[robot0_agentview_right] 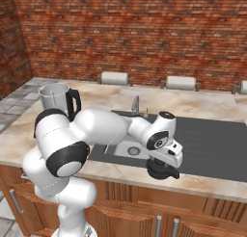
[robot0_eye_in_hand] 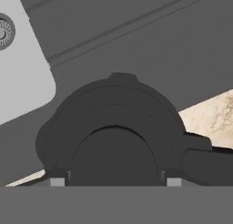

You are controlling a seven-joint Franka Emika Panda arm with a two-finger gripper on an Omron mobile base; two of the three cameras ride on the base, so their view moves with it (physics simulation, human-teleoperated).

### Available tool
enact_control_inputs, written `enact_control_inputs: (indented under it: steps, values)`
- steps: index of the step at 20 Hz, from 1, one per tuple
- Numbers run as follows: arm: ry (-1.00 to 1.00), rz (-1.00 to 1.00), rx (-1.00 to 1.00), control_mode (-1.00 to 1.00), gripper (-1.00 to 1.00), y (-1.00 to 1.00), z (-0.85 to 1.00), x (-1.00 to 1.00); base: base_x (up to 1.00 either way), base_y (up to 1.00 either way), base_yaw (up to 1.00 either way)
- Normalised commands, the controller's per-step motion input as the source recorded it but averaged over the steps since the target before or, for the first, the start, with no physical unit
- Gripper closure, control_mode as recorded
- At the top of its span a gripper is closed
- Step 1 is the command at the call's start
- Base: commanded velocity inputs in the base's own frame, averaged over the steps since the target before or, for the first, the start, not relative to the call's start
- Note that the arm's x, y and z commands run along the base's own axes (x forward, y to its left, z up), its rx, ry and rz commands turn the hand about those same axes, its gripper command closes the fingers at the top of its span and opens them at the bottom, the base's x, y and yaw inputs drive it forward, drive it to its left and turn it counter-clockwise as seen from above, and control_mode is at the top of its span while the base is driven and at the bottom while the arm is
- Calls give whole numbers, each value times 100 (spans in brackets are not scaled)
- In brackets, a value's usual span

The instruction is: Open the blender lid, put the tangerine in the blender, close the lid, and start the blender.

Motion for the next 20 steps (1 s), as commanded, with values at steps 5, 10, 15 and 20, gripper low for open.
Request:
enact_control_inputs:
  steps: [5, 10, 15, 20]
  values:
    - [0, 0, 0, -100, 100, 0, -13, 8, 0, 0, 0]
    - [3, 0, 0, -100, 100, 1, -1, 10, 0, 0, 0]
    - [-6, 0, 0, -100, 100, 0, 52, -6, 0, 0, 0]
    - [-20, 2, 0, -100, 100, 5, 100, -28, 0, 0, 0]
